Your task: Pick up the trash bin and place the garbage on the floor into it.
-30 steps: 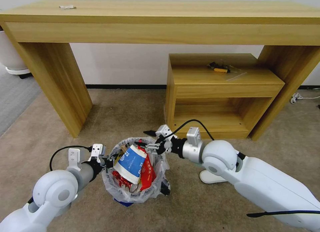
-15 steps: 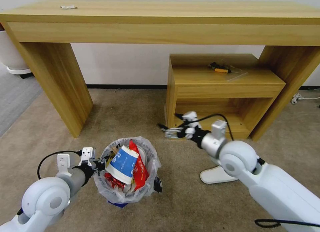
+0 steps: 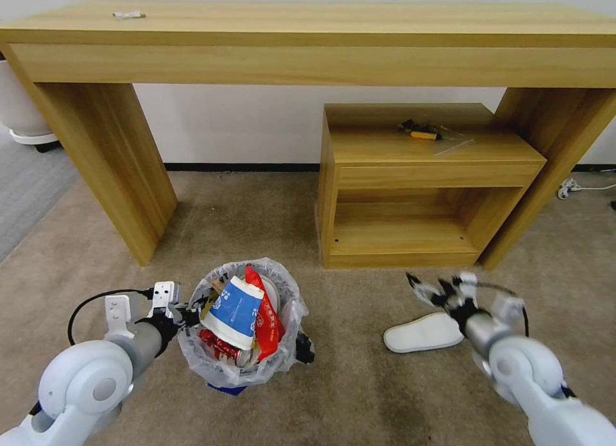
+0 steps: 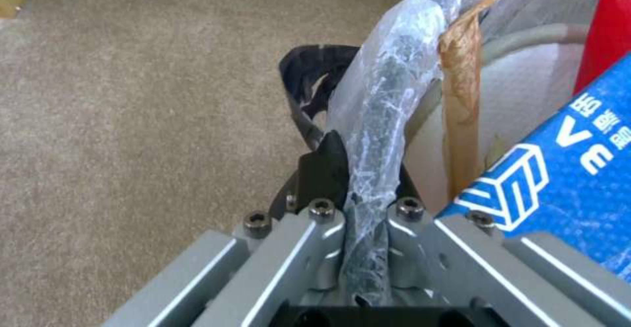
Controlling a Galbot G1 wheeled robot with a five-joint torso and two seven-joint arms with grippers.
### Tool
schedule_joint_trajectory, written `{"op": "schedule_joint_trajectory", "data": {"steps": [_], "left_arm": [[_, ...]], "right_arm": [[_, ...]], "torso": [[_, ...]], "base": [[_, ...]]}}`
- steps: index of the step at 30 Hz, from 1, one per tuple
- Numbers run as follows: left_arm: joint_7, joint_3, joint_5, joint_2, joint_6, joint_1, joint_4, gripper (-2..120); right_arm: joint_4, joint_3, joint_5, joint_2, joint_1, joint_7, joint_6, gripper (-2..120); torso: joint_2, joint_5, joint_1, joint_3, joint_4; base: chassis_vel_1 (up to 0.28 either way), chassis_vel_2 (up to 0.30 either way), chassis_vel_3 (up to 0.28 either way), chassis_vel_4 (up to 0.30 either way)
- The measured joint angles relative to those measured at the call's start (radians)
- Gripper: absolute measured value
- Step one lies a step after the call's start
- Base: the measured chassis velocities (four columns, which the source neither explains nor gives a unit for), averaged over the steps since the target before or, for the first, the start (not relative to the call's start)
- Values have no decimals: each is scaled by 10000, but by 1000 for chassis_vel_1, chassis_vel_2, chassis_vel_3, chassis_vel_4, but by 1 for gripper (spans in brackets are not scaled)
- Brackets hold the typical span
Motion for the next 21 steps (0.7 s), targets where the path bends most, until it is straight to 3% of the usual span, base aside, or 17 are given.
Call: {"op": "schedule_joint_trajectory", "data": {"steps": [3, 7, 21], "left_arm": [[5, 47, -13, 11, 0, -56, 78, 1], [6, 101, -72, -9, 0, -89, 88, 1], [15, 160, -221, 53, 0, -46, 22, 1]], "right_arm": [[-1347, 109, 831, 237, 32, 324, -198, 100], [-2109, 162, 1494, 284, 89, 581, -359, 100], [-3648, -469, 2135, 1450, 1558, 1277, -473, 100]], "torso": [[0, 1, 0, 1, 0], [0, 0, 0, 0, 0], [0, 3, 1, 1, 2]], "base": [[0, 0, 0, 0], [0, 0, 0, 0], [0, 0, 0, 0]]}}
